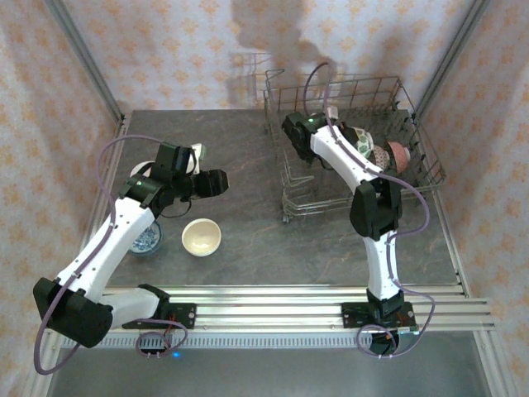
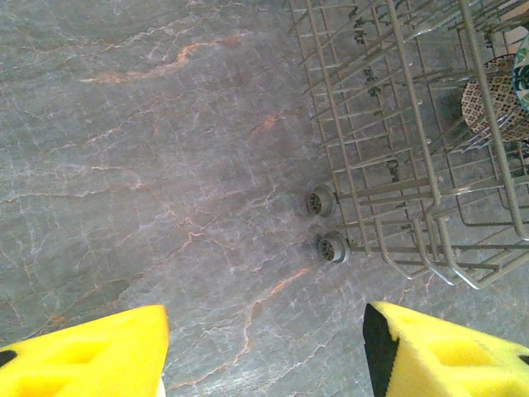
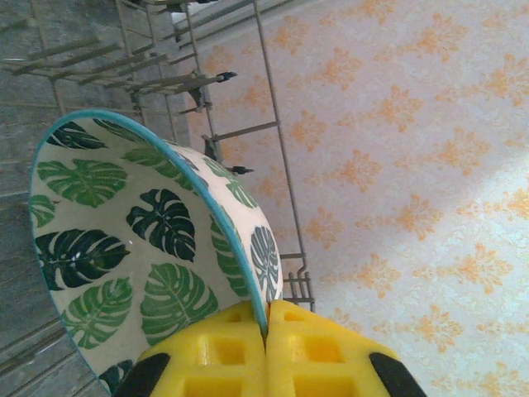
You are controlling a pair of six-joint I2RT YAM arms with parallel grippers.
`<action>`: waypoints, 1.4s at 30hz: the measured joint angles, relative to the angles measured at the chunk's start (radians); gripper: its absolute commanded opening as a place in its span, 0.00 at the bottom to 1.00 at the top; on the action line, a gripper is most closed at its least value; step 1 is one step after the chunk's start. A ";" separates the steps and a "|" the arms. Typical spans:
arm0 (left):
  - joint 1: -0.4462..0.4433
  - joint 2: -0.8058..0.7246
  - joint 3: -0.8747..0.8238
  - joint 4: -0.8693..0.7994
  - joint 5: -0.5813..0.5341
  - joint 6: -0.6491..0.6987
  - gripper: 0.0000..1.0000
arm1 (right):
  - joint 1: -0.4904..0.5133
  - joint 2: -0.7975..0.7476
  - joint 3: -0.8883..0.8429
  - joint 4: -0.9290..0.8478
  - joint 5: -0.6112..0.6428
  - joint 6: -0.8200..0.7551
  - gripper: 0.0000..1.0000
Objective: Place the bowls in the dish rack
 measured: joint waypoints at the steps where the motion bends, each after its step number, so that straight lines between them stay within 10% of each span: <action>1: 0.000 0.000 0.000 0.002 0.005 0.000 0.65 | -0.005 0.000 0.001 -0.005 0.006 -0.002 0.00; 42: 0.000 0.075 -0.026 0.072 0.101 -0.029 0.65 | 0.005 0.156 0.019 -0.193 0.119 0.137 0.00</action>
